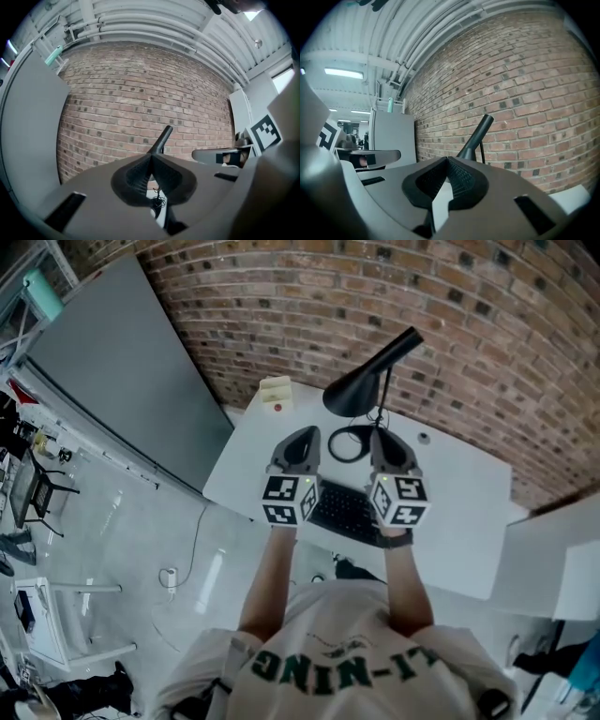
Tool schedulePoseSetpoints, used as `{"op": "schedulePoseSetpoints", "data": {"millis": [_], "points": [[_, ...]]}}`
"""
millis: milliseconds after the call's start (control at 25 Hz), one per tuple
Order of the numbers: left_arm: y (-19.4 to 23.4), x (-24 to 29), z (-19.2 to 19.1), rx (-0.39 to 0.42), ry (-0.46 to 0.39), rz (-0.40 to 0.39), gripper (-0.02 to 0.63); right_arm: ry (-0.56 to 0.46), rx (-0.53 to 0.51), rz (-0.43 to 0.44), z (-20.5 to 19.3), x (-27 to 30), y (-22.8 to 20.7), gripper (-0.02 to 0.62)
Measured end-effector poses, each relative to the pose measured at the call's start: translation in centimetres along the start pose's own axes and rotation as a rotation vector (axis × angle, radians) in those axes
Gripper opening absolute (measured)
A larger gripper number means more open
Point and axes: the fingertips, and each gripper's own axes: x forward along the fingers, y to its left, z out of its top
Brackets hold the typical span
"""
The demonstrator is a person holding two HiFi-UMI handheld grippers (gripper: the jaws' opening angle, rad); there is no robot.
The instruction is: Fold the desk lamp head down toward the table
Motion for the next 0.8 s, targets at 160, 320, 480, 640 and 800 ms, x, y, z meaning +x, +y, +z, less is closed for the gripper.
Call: {"op": "schedulePoseSetpoints", "data": {"millis": [160, 320, 480, 640, 800], "points": [[0.3, -1.9, 0.1, 0.003, -0.008, 0.009, 0.000, -0.021, -0.010, -0.006, 0.5, -1.5, 1.1, 0.005], [0.5, -3.1, -0.1, -0.002, -0.013, 0.016, 0.000, -0.024, -0.016, -0.004, 0.4, -2.3, 1.8, 0.005], [0.6, -3.4, -0.2, -0.007, -0.020, 0.023, 0.000, -0.022, -0.019, -0.007, 0.3, -2.5, 1.7, 0.005], [0.9, -2.9, -0.5, -0.013, -0.022, 0.025, 0.000, -0.017, -0.013, 0.000, -0.1, -1.9, 1.4, 0.005], [1.3, -2.1, -1.4, -0.041, -0.011, 0.032, 0.000, 0.004, -0.005, -0.004, -0.6, -1.1, 0.5, 0.005]]}}
